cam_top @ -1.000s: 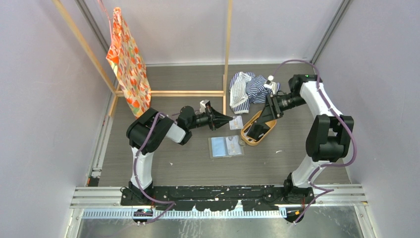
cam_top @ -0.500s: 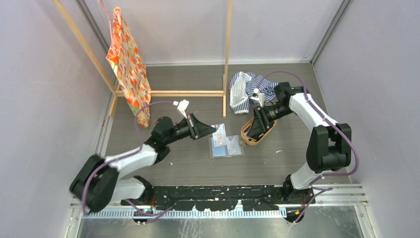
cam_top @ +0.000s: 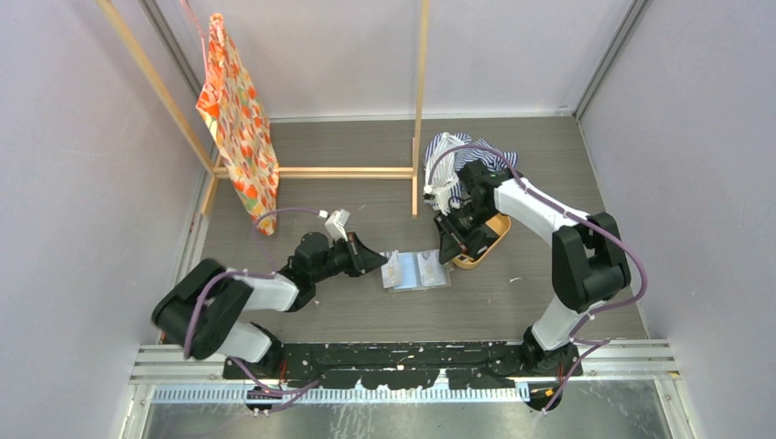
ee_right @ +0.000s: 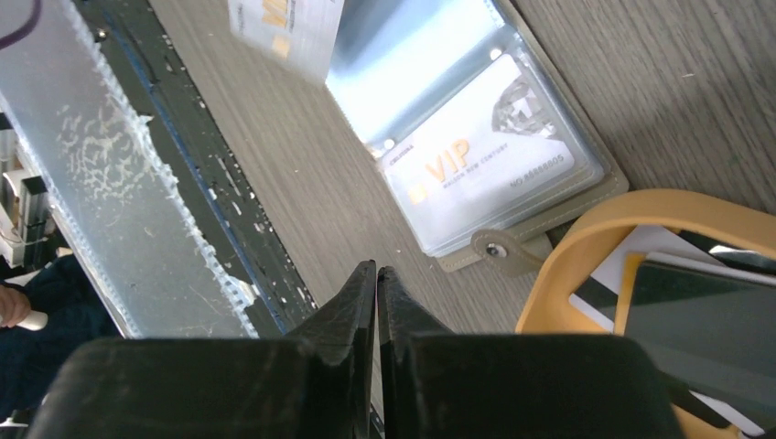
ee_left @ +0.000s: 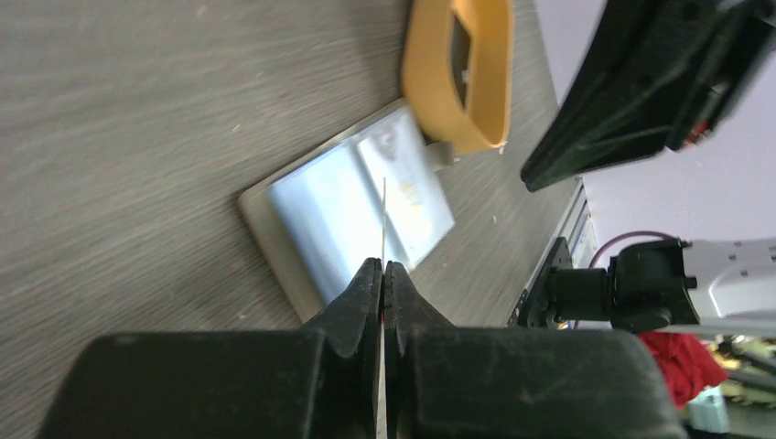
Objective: Put the credit cards into the card holder
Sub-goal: Insert the credit card into the card holder.
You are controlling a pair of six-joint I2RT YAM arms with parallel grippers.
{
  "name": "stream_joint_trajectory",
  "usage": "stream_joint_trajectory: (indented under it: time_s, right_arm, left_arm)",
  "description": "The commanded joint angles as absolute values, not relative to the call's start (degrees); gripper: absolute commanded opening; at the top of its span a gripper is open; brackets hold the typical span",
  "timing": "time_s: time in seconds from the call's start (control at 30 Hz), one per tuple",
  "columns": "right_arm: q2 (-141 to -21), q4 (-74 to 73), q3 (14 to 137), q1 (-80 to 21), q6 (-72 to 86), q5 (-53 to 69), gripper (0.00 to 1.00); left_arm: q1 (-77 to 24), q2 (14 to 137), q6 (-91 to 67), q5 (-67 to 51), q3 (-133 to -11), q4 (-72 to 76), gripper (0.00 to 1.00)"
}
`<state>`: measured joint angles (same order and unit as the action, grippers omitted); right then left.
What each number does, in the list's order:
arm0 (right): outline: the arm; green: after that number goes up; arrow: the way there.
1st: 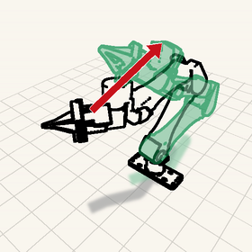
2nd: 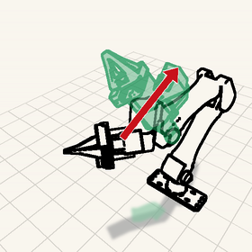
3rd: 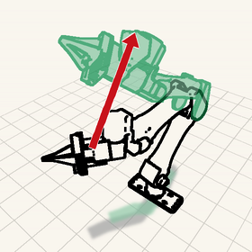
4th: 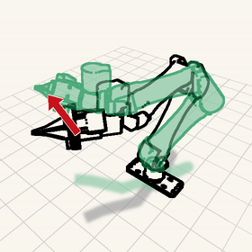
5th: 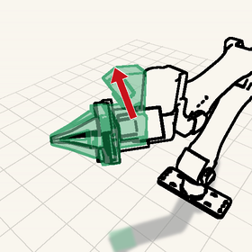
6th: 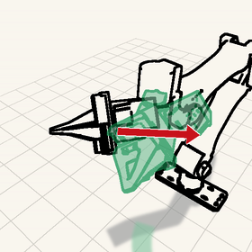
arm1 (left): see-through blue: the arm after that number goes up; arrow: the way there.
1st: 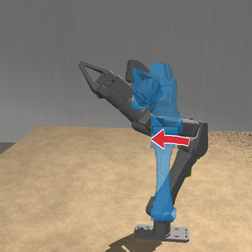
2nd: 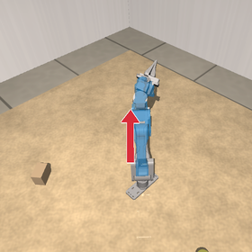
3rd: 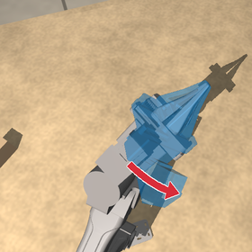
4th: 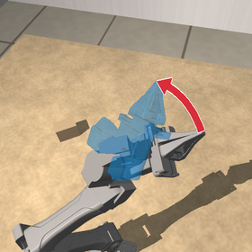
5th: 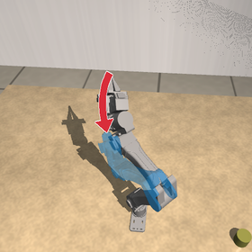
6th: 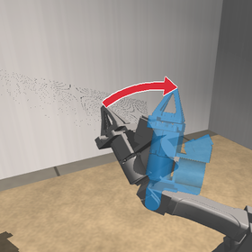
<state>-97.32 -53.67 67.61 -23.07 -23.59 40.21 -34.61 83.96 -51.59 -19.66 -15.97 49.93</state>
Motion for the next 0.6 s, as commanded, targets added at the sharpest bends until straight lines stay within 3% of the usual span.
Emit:
stream_joint_trajectory:
  time_s: [0.0, 0.2, 0.57]
  right_arm:
    - [-100.7, -50.5, 68.1, -25.0, -19.4, 36.1, 0.08]
    - [-103.6, -51.3, 67.9, -25.9, -19.7, 35.2, 0.07]
    - [-107.4, -51.3, 68.3, -25.9, -19.0, 30.7, 0.08]
  left_arm:
    - [-35.9, 91.3, -58.2, -16.3, -16.5, 69.3, 0.0]
    - [-37.0, 98.9, -60.9, -13.5, -16.8, 77.5, 0.0]
    - [-38.7, 100.8, -61.8, -11.6, -17.4, 79.2, 0.0]
